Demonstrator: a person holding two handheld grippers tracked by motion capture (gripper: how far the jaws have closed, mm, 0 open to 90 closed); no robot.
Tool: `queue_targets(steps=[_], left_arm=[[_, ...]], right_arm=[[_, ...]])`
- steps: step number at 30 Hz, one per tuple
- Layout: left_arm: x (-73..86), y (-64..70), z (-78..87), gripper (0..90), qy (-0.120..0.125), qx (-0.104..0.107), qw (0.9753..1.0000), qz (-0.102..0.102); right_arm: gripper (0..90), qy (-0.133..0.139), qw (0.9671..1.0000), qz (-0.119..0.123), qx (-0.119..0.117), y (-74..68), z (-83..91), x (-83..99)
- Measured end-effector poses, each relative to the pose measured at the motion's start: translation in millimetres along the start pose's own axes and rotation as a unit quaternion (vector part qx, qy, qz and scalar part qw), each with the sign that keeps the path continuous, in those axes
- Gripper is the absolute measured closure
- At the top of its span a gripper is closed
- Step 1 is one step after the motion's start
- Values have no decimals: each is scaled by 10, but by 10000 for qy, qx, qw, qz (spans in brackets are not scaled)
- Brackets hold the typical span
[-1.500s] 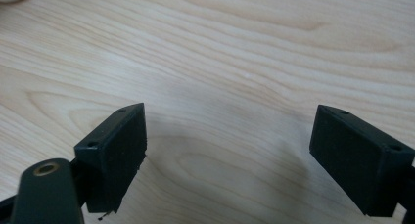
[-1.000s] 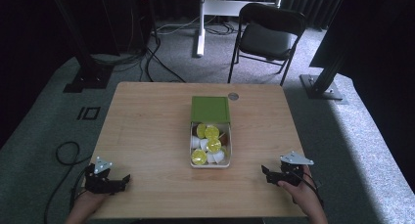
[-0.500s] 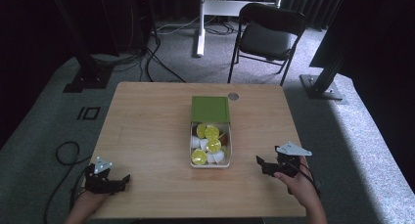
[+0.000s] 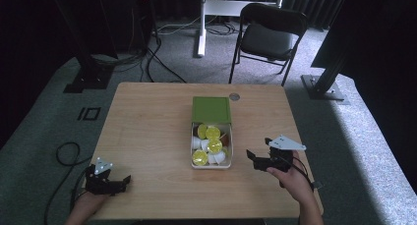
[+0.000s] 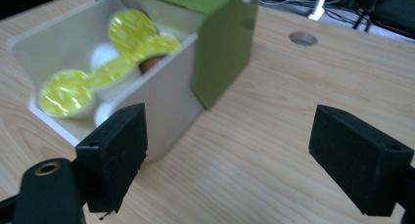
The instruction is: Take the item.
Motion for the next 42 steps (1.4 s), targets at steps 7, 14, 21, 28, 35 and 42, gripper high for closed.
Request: queue_targets(steps=[7,14,21,28,35,42], left_arm=[[0,0,0,5,0,0,10000,1],[0,0,0,5,0,0,10000,-1],[0,0,-1,5,4,-1,10000,3],[0,0,-1,5,4,-1,10000,4],[0,0,-1,5,4,-1,10000,4],[0,0,-1,5,3,-2,10000,3]], right_arm=[[145,75,9997,174,-178,-153,-105,-180],[145,136,9989,271,-370,-300,-211,-286],[148,158,9975,412,-543,-442,-297,-375],[154,123,9961,522,-696,-574,-387,-440],[154,42,9945,632,-835,-709,-499,-474],[154,-65,9930,758,-905,-821,-611,-474]])
Point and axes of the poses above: each handheld gripper's, and its own axes: z roughly backward along the jaws, x roughly out of its underside, y roughly to its right, the point moved 4 cm from there along -z, roughly forward along the jaws, and after that the axes turned 3 degrees about -y, right-handed, at the moved point
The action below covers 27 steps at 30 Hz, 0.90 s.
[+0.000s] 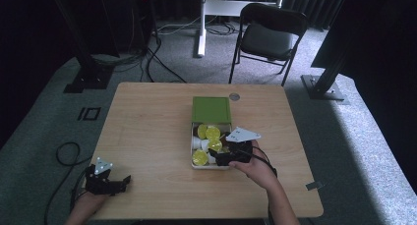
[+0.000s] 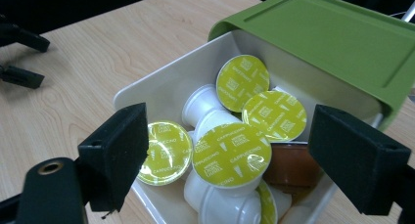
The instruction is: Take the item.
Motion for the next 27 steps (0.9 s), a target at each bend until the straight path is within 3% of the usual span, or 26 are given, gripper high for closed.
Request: queue_targets(steps=[10,13,18,21,27], left_arm=[[0,0,0,5,0,0,10000,0],[-1,2,-1,4,10,2,10000,13],[-1,2,-1,5,11,1,10000,12],[-1,2,-1,5,11,1,10000,13],[0,0,0,5,-1,1,10000,0]], right_arm=[[179,-284,9992,235,121,-62,-139,52],[213,-387,9989,206,148,-67,-167,75],[231,-599,9976,258,222,-74,-210,105],[238,-718,9957,448,363,-75,-235,116],[265,-902,9930,583,498,-91,-300,127]])
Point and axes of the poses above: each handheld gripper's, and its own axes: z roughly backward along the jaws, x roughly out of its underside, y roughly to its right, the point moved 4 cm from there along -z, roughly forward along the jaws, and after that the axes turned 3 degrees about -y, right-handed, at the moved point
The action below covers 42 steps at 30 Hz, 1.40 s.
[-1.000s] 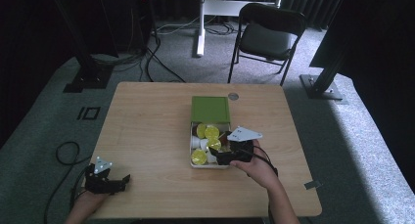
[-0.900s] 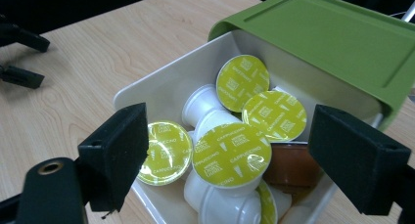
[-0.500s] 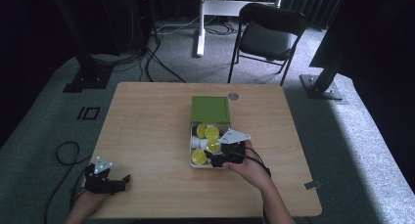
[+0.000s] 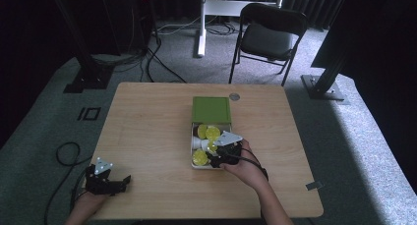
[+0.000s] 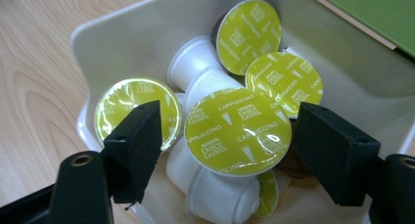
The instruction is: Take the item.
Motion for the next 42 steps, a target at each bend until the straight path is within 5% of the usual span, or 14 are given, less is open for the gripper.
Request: queue_targets(steps=[8,19,27,42], left_arm=[[0,0,0,5,2,-1,10000,1],[0,0,0,5,1,-1,10000,0],[0,0,0,5,0,-1,10000,-1],[0,0,0,5,0,-1,10000,-4]], right_arm=[[369,-271,9992,183,225,-11,-78,15],[374,-506,9971,462,345,-17,-115,-12],[380,-450,9990,35,17,1,-90,-12],[380,-70,9995,-216,-212,46,77,-78]])
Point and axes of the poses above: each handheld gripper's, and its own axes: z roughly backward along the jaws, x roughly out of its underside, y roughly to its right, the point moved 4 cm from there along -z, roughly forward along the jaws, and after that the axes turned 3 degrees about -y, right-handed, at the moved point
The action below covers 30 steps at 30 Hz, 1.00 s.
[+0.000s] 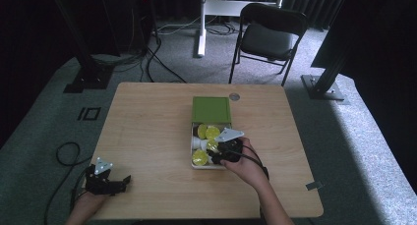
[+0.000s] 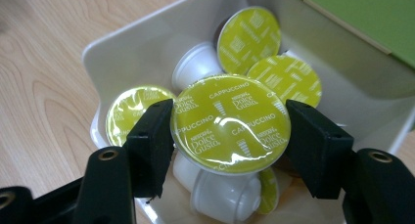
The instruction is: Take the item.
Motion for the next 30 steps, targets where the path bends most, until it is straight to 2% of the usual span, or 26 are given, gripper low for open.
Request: queue_targets(steps=[5,7,18,27,30], left_arm=[[1,-2,2,5,-13,-1,10000,-16],[0,-1,1,5,-5,-1,10000,-9],[0,-1,0,5,-1,-2,10000,-1],[0,-1,0,5,0,-2,10000,-3],[0,-1,0,5,0,-2,10000,-3]], right_arm=[[380,172,9998,-65,-30,26,74,-54],[380,214,9998,-23,-49,29,99,-78],[380,520,9986,-81,17,115,226,-207],[380,697,9970,-248,230,271,367,-237],[380,689,9969,-237,289,318,401,-218]])
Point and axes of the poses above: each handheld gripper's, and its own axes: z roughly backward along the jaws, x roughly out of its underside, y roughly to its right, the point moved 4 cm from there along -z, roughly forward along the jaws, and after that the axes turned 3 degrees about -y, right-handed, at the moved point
